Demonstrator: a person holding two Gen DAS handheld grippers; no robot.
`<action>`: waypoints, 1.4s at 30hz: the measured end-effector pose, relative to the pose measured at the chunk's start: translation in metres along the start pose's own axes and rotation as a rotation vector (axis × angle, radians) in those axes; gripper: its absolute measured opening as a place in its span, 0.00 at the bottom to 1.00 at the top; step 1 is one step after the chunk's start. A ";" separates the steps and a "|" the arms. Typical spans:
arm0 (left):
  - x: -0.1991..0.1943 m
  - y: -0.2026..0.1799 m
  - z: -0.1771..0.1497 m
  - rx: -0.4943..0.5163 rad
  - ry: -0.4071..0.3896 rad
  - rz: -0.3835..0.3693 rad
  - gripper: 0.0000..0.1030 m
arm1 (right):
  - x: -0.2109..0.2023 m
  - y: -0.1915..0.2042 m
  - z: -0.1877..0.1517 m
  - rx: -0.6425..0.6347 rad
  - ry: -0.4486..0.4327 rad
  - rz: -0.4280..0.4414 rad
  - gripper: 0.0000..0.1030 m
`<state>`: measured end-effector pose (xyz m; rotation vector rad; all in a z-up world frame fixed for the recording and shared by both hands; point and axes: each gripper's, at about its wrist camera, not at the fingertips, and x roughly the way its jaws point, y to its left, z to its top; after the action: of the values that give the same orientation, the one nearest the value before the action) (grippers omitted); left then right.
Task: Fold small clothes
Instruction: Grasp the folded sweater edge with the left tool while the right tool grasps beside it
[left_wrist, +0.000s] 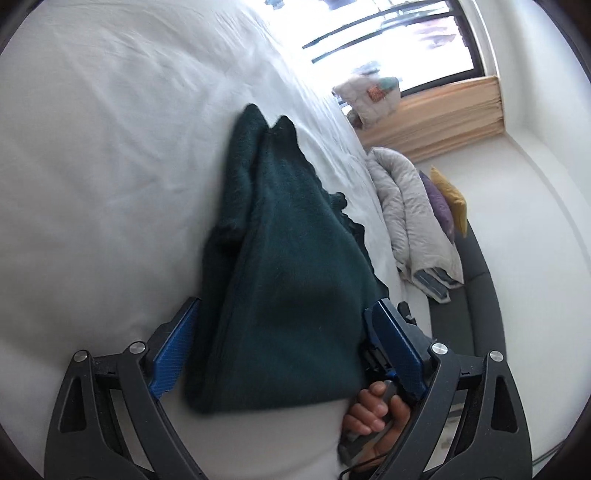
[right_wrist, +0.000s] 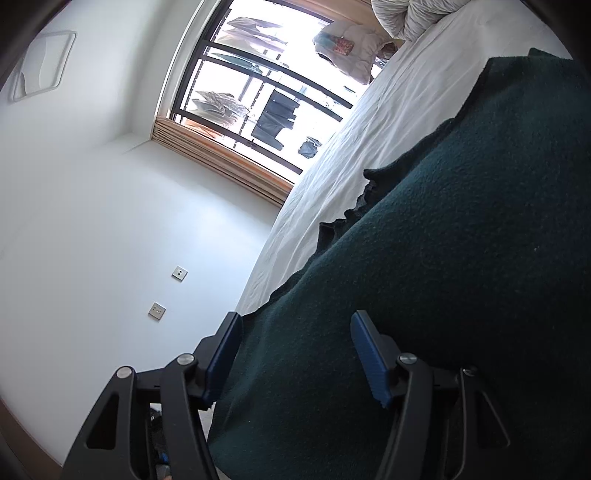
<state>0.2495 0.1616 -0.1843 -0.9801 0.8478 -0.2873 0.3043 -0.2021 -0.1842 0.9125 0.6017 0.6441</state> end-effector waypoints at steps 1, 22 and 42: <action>0.004 0.000 0.005 -0.003 0.003 -0.009 0.86 | 0.000 0.000 0.000 0.002 -0.002 0.004 0.62; 0.044 -0.003 0.060 0.000 0.025 0.038 0.10 | 0.047 0.035 0.025 0.016 0.214 -0.157 0.72; 0.157 -0.183 -0.034 0.605 0.092 0.230 0.10 | 0.087 0.011 0.067 0.177 0.515 0.025 0.79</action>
<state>0.3542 -0.0487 -0.1213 -0.3052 0.8757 -0.3648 0.4068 -0.1685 -0.1594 0.9223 1.1218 0.8668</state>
